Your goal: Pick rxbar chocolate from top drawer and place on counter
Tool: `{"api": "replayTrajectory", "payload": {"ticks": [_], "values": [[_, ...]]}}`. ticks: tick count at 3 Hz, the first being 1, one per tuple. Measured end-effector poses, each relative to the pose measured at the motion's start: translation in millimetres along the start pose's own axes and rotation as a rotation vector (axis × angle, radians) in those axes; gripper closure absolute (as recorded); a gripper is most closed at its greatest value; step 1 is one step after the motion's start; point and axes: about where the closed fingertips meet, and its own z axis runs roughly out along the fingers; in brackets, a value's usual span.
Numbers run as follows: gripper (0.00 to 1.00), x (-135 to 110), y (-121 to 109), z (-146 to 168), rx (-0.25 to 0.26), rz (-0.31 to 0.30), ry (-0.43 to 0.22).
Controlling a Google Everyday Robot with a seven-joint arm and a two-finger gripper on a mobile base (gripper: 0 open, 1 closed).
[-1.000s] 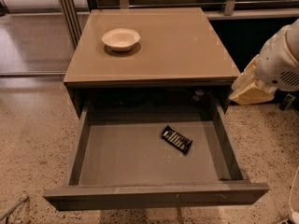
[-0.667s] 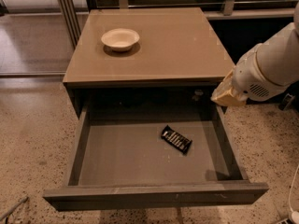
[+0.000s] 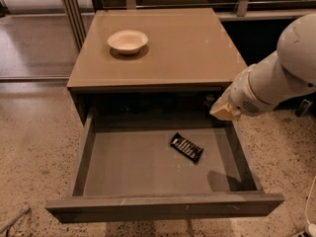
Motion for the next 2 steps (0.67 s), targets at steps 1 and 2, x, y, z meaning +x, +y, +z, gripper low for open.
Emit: {"api": "replayTrajectory", "payload": {"ticks": [1, 2], "values": [[1.00, 13, 3, 17, 0.006, 0.012, -0.008], [1.00, 32, 9, 53, 0.011, 0.050, -0.022]]}}
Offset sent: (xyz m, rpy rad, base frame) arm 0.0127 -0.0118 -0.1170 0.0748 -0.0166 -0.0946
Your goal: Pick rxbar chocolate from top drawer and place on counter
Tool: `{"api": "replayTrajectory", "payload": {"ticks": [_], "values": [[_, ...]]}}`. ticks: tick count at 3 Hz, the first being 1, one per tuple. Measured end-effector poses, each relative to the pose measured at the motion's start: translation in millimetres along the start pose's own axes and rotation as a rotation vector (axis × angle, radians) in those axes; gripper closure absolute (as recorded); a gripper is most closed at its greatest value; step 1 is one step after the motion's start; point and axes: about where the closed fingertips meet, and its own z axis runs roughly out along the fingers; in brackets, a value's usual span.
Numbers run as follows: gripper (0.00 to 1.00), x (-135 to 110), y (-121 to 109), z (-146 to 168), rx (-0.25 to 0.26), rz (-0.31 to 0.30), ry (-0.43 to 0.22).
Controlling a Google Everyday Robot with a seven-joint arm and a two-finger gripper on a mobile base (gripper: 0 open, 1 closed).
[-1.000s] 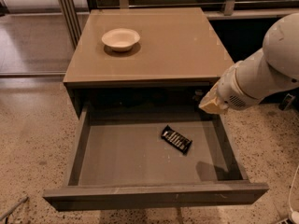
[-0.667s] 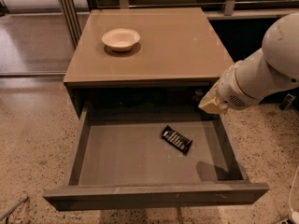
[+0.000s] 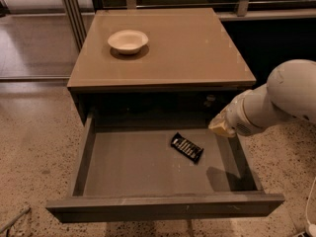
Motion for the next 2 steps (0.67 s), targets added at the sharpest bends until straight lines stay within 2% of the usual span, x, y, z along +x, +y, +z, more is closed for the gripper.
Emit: {"api": "replayTrajectory", "payload": {"ticks": [2], "values": [[0.59, 17, 10, 61, -0.004, 0.073, -0.052]]}}
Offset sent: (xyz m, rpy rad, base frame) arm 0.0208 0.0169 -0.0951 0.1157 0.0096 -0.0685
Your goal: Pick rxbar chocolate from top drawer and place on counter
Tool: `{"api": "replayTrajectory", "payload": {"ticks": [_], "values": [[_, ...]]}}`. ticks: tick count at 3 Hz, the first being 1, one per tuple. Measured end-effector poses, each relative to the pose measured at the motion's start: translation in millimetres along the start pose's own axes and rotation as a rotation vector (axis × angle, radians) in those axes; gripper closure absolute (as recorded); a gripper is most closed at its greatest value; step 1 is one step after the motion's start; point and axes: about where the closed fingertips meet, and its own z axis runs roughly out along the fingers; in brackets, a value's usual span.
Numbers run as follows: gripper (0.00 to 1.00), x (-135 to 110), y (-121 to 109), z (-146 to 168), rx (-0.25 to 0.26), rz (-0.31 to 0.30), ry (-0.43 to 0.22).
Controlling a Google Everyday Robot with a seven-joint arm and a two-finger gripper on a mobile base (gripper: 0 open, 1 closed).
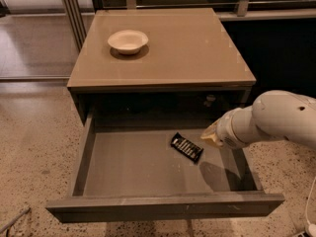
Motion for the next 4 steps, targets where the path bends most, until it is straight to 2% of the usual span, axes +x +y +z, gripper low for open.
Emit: {"api": "replayTrajectory", "payload": {"ticks": [1, 4], "values": [[0.45, 5, 3, 23, -0.017, 0.014, -0.002], [0.40, 14, 8, 74, -0.066, 0.054, -0.013]]}}
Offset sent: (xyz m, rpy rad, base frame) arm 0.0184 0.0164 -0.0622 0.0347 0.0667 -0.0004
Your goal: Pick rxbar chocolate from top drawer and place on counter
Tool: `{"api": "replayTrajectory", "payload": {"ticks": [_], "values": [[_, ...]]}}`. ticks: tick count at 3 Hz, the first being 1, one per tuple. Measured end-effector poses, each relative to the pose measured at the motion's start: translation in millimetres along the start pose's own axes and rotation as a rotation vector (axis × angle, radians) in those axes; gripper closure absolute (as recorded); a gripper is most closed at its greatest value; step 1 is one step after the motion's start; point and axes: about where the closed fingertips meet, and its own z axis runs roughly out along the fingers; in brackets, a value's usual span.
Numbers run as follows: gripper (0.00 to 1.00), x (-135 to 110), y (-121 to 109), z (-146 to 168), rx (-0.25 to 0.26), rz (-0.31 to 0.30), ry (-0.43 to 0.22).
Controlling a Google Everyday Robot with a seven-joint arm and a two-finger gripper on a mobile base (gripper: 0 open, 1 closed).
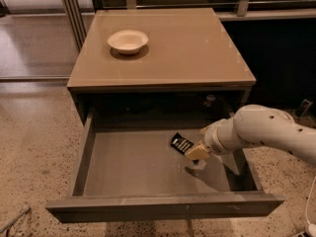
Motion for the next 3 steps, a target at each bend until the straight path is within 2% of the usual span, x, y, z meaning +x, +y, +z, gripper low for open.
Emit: {"api": "replayTrajectory", "payload": {"ticks": [1, 3], "values": [[0.29, 2, 0, 17, -0.013, 0.011, -0.016], [0.30, 6, -3, 43, -0.032, 0.041, -0.014]]}}
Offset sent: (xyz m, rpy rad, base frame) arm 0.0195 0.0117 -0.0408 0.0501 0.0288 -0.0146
